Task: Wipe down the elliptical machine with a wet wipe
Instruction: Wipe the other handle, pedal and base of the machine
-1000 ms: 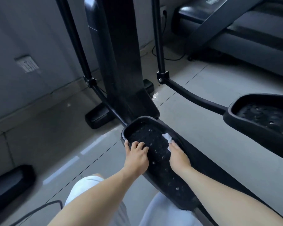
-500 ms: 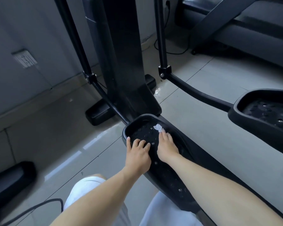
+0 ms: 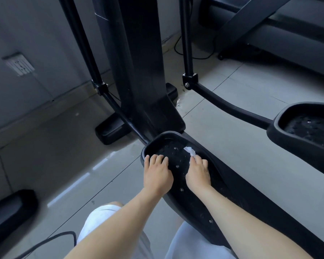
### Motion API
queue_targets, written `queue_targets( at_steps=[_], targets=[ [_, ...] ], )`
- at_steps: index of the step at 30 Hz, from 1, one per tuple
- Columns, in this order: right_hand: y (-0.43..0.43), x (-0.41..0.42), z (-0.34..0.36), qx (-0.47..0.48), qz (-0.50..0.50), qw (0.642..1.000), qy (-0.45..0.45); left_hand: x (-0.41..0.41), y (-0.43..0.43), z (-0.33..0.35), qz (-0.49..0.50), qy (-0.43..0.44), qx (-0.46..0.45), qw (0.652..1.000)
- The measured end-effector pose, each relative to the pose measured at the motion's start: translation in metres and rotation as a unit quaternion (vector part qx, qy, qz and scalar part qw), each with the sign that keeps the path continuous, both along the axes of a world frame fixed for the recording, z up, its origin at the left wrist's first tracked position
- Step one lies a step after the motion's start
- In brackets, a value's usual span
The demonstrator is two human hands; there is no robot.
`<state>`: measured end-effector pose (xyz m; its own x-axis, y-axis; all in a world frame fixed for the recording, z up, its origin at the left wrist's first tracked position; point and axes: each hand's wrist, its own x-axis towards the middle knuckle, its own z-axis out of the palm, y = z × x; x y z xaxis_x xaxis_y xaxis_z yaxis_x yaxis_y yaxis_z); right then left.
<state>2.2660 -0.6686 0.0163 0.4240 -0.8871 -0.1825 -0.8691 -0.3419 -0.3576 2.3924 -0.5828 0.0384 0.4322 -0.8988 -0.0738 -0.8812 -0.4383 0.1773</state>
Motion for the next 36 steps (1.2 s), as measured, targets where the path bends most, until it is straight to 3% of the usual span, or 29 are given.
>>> queue_targets(
  at_steps=[11,14,19,26,32,36],
  targets=[
    [-0.022,0.073,0.009,0.001,0.062,0.998,-0.012,0.019,-0.010,-0.003,0.007,-0.030,-0.030,0.999],
    [-0.026,0.080,0.012,0.022,0.062,0.997,-0.028,0.020,-0.013,0.003,-0.019,-0.029,0.027,0.999],
    [-0.013,0.046,0.006,-0.004,0.025,0.999,-0.020,0.019,-0.018,0.013,-0.061,-0.045,0.115,0.990],
    [0.002,-0.018,-0.002,-0.021,-0.043,0.999,-0.009,0.020,-0.017,0.012,-0.071,-0.042,0.121,0.989],
    [-0.003,0.015,0.014,-0.005,-0.013,0.989,-0.148,0.023,-0.015,0.013,-0.068,-0.002,0.109,0.992],
    [-0.022,0.059,0.025,-0.059,0.026,0.986,-0.153,0.024,-0.015,0.011,-0.047,0.026,0.071,0.996]
  ],
)
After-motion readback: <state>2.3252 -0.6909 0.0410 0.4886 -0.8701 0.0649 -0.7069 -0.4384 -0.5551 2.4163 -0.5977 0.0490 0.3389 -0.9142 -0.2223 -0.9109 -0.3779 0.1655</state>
